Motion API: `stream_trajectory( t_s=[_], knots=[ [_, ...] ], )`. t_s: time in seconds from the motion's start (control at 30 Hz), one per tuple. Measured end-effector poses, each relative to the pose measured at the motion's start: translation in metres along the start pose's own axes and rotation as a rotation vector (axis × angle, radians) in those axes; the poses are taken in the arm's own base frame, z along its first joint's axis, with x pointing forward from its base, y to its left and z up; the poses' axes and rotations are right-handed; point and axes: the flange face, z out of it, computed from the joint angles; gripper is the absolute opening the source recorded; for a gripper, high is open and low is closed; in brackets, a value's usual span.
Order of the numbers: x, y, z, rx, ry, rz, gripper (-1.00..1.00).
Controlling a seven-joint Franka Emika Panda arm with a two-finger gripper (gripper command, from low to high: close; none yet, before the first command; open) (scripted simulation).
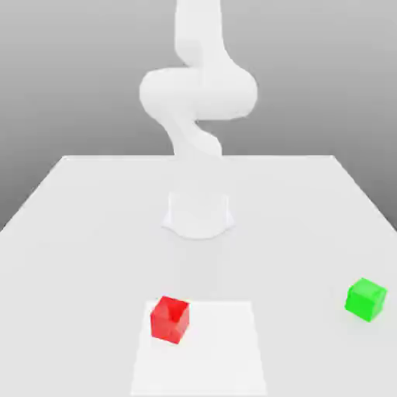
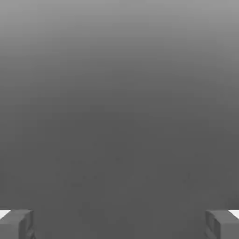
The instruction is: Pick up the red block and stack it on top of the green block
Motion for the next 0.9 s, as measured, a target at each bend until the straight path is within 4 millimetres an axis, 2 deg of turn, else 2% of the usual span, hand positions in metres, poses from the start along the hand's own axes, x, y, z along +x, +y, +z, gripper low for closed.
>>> stream_trajectory(
  t_s=[0.1,0.2,0.33,0.43,0.53,0.6,0.63,0.9],
  knots=[
    [-0.006,0.025,0.079,-0.071,-0.094,0.063,0.0],
    [-0.022,0.056,0.148,-0.152,-0.174,0.12,0.0],
    [-0.057,0.105,0.228,-0.276,-0.261,0.188,0.0],
    [-0.091,0.152,0.278,-0.385,-0.313,0.237,0.0],
    [-0.128,0.202,0.314,-0.501,-0.348,0.278,0.0],
    [-0.15,0.237,0.329,-0.579,-0.359,0.307,0.0],
    [-0.157,0.248,0.335,-0.6,-0.362,0.312,0.0],
    [-0.189,0.284,0.382,-0.621,-0.366,0.311,0.0]
  ],
)
